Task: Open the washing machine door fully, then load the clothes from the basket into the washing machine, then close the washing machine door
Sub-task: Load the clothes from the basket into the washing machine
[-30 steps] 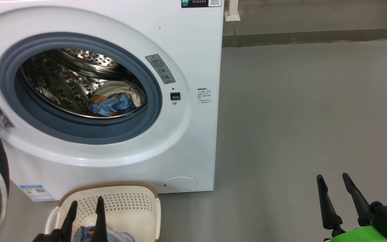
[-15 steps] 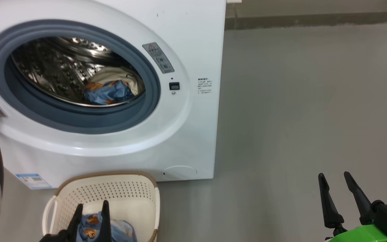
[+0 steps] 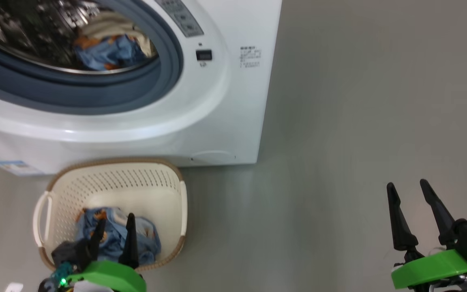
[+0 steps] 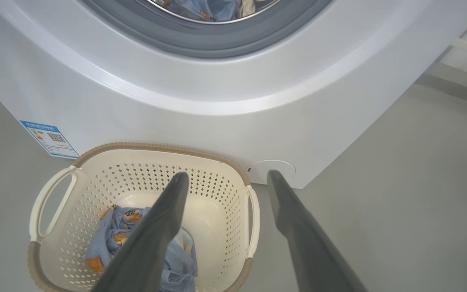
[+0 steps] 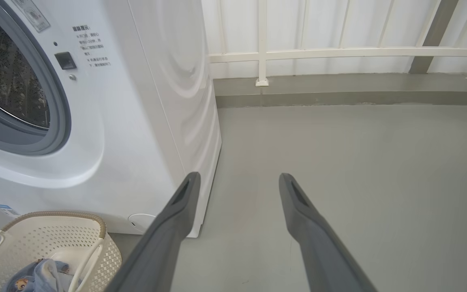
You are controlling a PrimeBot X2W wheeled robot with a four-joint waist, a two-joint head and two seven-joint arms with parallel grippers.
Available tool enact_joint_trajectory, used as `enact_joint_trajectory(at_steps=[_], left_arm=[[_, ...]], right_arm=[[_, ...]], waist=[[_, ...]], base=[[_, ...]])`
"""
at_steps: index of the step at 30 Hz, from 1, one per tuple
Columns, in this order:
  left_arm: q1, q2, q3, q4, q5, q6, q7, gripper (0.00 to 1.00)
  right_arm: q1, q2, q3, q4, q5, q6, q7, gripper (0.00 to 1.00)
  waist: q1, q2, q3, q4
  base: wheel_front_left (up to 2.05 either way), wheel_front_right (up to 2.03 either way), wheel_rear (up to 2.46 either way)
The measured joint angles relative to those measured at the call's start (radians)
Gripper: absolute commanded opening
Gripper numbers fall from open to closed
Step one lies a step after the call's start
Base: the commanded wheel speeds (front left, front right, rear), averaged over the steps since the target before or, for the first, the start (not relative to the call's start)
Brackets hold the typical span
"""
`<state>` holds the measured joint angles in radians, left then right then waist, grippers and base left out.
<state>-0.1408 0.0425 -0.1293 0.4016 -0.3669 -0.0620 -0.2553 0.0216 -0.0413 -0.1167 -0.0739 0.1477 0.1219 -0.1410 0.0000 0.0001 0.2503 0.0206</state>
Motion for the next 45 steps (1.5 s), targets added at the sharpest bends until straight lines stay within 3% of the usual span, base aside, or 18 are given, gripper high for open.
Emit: enact_joint_trajectory(at_steps=[5, 6, 11, 22, 28, 45], left_arm=[[-0.121, -0.007, 0.020, 0.176, -0.044, -0.015, 0.000, 1.00], [-0.182, -0.002, 0.030, 0.267, -0.066, -0.017, 0.001, 1.00], [-0.335, 0.021, 0.044, 0.454, -0.067, -0.018, 0.001, 1.00], [-0.605, 0.076, 0.071, 0.763, -0.074, 0.003, 0.024, 1.00], [-0.717, 0.105, 0.095, 0.839, -0.097, 0.033, 0.058, 1.00], [-0.879, 0.130, 0.094, 0.881, -0.109, 0.090, 0.155, 1.00]], right_arm=[[-0.031, -0.001, 0.001, -0.016, -0.015, 0.000, 0.000, 1.00], [-0.044, -0.002, 0.001, -0.021, -0.015, 0.000, 0.000, 1.00], [-0.070, -0.003, 0.001, -0.038, -0.016, 0.000, -0.001, 1.00], [-0.108, -0.004, 0.021, -0.042, -0.017, 0.000, -0.023, 1.00], [-0.129, -0.004, 0.018, -0.067, -0.024, 0.000, -0.029, 1.00], [-0.130, -0.004, 0.002, -0.165, -0.048, 0.000, -0.009, 1.00]], waist=[[0.0000, 0.0000, 0.098, -0.005], [0.0000, 0.0000, 0.138, -0.008], [0.0000, 0.0000, 0.237, -0.020], [0.0000, 0.0000, 0.442, -0.052], [0.0000, 0.0000, 0.538, -0.067], [0.0000, 0.0000, 0.721, -0.086]], base=[[0.00, 0.00, 0.00], [0.00, 0.00, 0.00], [0.00, 0.00, 0.00], [0.00, 0.00, 0.00], [0.00, 0.00, 0.00], [0.00, 0.00, 0.00]])
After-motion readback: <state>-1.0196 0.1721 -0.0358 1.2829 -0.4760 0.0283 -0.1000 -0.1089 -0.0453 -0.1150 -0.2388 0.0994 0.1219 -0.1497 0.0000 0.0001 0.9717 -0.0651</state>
